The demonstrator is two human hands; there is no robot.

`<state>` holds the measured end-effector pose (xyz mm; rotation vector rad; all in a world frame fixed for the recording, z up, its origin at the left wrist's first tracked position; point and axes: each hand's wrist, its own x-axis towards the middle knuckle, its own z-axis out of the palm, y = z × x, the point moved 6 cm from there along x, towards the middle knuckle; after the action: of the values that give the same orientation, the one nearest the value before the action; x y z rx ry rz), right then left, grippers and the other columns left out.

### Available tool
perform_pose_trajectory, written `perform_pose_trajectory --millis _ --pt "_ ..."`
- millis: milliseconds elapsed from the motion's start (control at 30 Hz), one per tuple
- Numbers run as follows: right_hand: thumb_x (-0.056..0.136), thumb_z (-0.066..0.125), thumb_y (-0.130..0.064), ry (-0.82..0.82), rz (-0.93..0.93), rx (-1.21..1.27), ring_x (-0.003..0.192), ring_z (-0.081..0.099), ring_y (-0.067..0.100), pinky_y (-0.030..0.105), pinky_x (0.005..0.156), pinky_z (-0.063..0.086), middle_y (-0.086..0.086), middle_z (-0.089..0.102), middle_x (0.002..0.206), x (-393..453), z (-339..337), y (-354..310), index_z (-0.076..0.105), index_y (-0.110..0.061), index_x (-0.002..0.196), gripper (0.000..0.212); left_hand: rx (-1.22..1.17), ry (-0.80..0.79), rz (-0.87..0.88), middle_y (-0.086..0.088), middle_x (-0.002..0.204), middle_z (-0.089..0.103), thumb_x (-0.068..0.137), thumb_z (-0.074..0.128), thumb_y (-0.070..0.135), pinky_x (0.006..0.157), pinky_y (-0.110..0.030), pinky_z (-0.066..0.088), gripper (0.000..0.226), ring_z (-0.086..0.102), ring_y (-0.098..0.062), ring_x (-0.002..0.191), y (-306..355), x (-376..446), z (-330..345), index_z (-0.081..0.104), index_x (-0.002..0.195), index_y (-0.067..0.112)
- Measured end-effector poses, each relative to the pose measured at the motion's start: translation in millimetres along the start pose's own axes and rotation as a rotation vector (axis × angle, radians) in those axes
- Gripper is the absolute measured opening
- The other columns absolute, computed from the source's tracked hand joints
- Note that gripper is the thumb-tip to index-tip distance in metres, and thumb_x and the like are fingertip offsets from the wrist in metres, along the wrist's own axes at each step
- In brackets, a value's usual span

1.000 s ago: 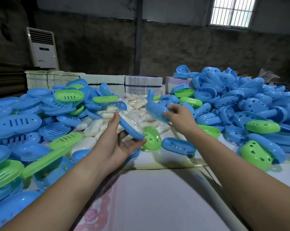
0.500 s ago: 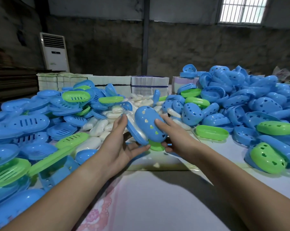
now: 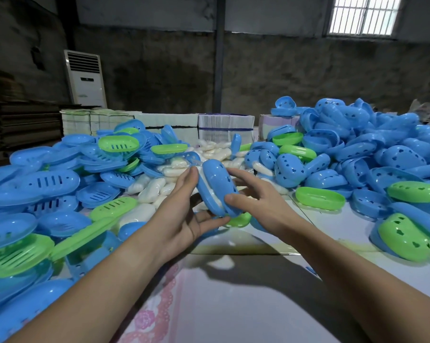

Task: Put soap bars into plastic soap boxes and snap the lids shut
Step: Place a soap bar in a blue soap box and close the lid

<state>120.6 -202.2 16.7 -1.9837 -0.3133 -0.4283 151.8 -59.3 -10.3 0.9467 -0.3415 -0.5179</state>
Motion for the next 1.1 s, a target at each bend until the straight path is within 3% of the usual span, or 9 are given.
perform_pose_trajectory --millis 100,200,367,500,700,833,933,1100 --pt "0.061 0.066 -0.058 0.021 -0.022 -0.033 0.09 0.063 0.004 0.021 0.079 0.051 -0.021 0.063 0.108 -1.0 1.5 -1.6 0.052 -0.061 0.12 0.06 0.048 -0.023 0.017 -0.01 0.126 0.072 0.096 0.055 0.052 0.073 -0.049 0.064 0.037 0.073 -0.044 0.104 0.1 -1.3 1.1 0.057 0.131 0.042" --pt "0.063 0.065 -0.062 0.093 -0.005 0.022 0.07 0.061 0.0 0.015 0.065 0.046 -0.028 0.061 0.083 1.1 -3.2 -1.2 0.052 -0.059 0.12 0.058 0.129 -0.037 0.061 -0.001 0.124 0.074 0.087 0.064 0.049 0.069 -0.044 0.062 0.043 0.075 -0.038 0.098 0.3 -2.1 2.7 0.058 0.129 0.042" --pt "0.066 0.065 -0.065 0.086 0.025 0.017 0.07 0.06 -0.002 0.014 0.063 0.045 -0.028 0.06 0.077 1.9 -1.4 1.8 0.052 -0.056 0.128 0.064 0.214 -0.074 0.113 0.003 0.12 0.075 0.082 0.072 0.043 0.071 -0.044 0.062 0.054 0.076 -0.034 0.099 -1.5 -2.6 6.0 0.056 0.133 0.045" --pt "0.067 0.063 -0.066 0.109 0.03 0.03 0.071 0.061 0.0 0.018 0.066 0.046 -0.024 0.057 0.073 3.3 -8.1 0.7 0.055 -0.067 0.113 0.047 0.264 -0.064 0.128 0.005 0.123 0.074 0.085 0.071 0.045 0.074 -0.047 0.062 0.053 0.075 -0.03 0.103 1.1 -2.7 5.1 0.055 0.136 0.047" --pt "0.067 0.063 -0.064 0.052 0.066 0.072 0.075 0.063 0.008 0.028 0.071 0.053 -0.01 0.057 0.077 1.4 1.0 0.8 0.058 -0.05 0.126 0.06 0.278 -0.069 0.13 0.001 0.129 0.071 0.083 0.071 0.045 0.074 -0.047 0.062 0.055 0.075 -0.031 0.104 2.1 -5.5 6.5 0.057 0.136 0.045" --pt "0.066 0.063 -0.062 0.064 0.086 0.09 0.094 0.067 0.031 0.05 0.087 0.054 0.018 0.065 0.103 0.0 -1.9 -2.2 0.061 -0.045 0.123 0.06 0.285 -0.06 0.114 0.002 0.128 0.071 0.085 0.07 0.046 0.075 -0.047 0.062 0.051 0.075 -0.03 0.104 1.7 -5.4 5.7 0.059 0.134 0.045" --pt "0.067 0.062 -0.06 0.061 0.089 0.087 0.101 0.066 0.035 0.059 0.093 0.05 0.019 0.066 0.11 -0.2 -1.6 -4.3 0.062 -0.047 0.12 0.055 0.258 -0.052 0.105 0.003 0.128 0.071 0.084 0.07 0.048 0.075 -0.046 0.061 0.046 0.076 -0.031 0.1 0.5 -3.8 5.8 0.063 0.129 0.046" --pt "0.067 0.06 -0.064 0.047 0.075 0.025 0.096 0.067 0.031 0.057 0.091 0.052 0.017 0.066 0.107 0.3 -1.3 -5.6 0.062 -0.047 0.119 0.055 0.191 -0.064 0.094 0.007 0.122 0.074 0.082 0.068 0.05 0.072 -0.042 0.061 0.03 0.076 -0.031 0.096 -1.8 -3.6 6.0 0.072 0.112 0.048"
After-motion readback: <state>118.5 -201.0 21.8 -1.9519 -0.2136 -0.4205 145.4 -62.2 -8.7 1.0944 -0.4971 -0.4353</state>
